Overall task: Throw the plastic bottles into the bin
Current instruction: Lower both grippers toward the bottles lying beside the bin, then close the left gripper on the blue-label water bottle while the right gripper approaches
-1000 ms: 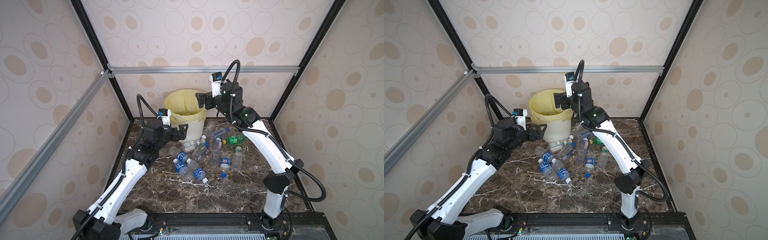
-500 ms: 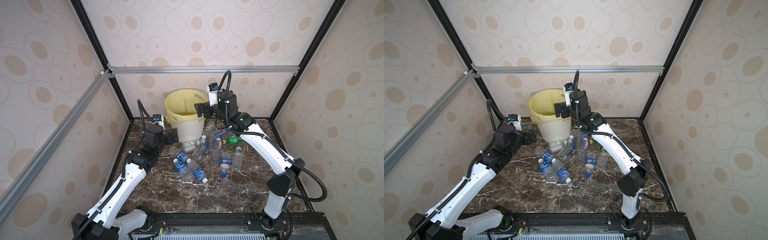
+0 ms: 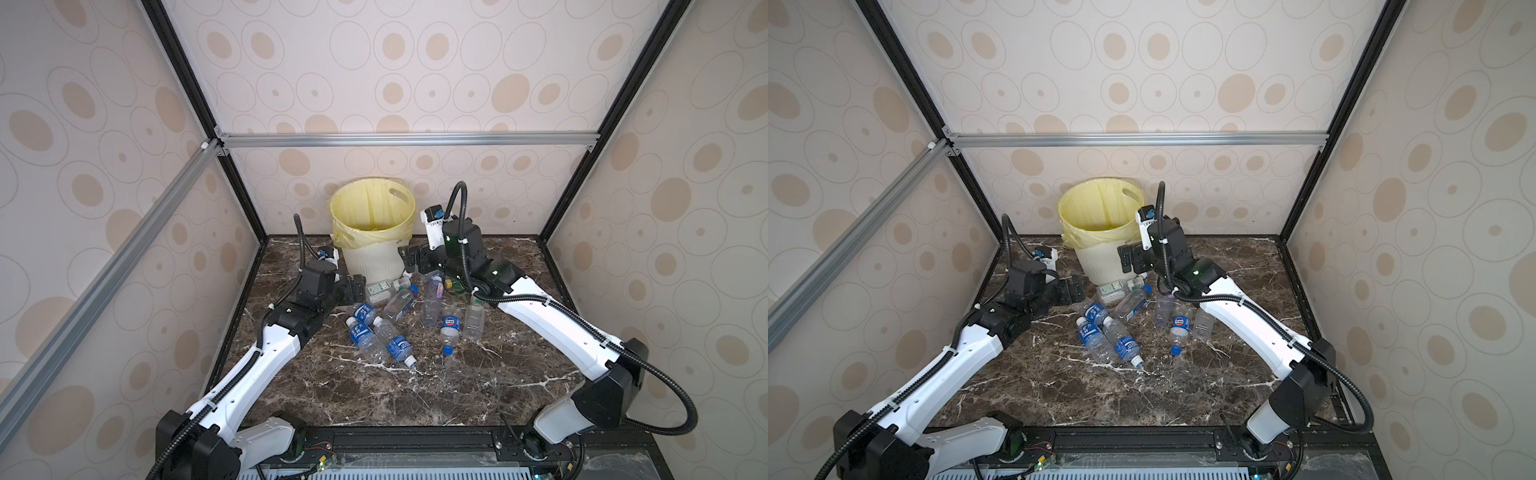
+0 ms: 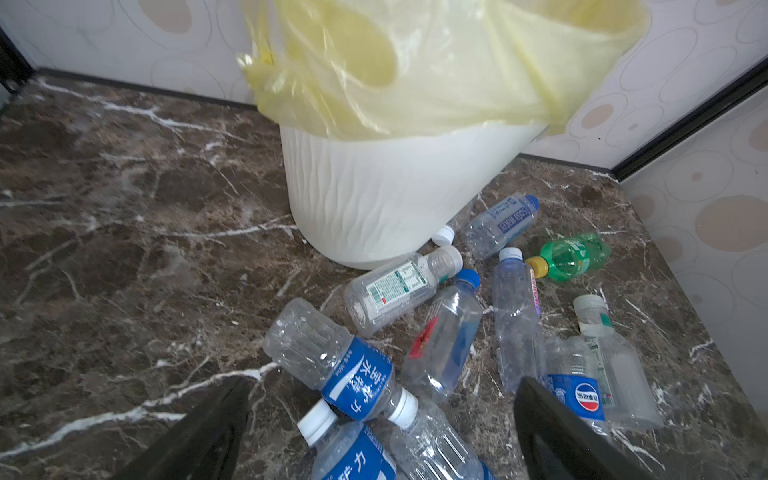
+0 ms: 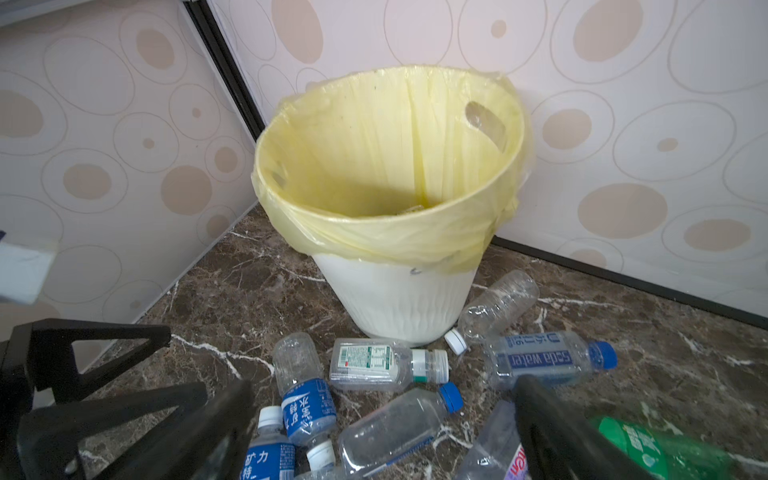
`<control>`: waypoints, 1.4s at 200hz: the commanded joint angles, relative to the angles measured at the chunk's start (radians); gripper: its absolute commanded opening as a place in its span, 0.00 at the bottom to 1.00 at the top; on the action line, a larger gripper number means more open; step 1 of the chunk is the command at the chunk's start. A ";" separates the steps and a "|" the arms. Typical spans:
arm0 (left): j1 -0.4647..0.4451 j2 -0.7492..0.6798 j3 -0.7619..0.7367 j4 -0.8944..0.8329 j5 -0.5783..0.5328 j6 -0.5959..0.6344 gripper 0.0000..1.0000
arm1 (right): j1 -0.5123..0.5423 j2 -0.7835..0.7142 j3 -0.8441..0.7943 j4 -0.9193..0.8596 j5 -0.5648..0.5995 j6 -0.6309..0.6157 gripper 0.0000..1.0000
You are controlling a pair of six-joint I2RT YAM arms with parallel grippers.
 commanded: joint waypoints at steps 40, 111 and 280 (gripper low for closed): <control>0.000 -0.075 -0.186 0.103 0.177 -0.212 0.99 | 0.076 -0.117 -0.327 0.069 0.046 0.085 1.00; -0.001 -0.060 -0.335 0.117 0.248 -0.334 0.99 | 0.193 -0.122 -0.497 0.114 0.081 0.165 1.00; 0.020 0.163 -0.425 0.310 0.222 -0.383 0.90 | 0.251 -0.268 -0.513 0.000 0.172 0.198 1.00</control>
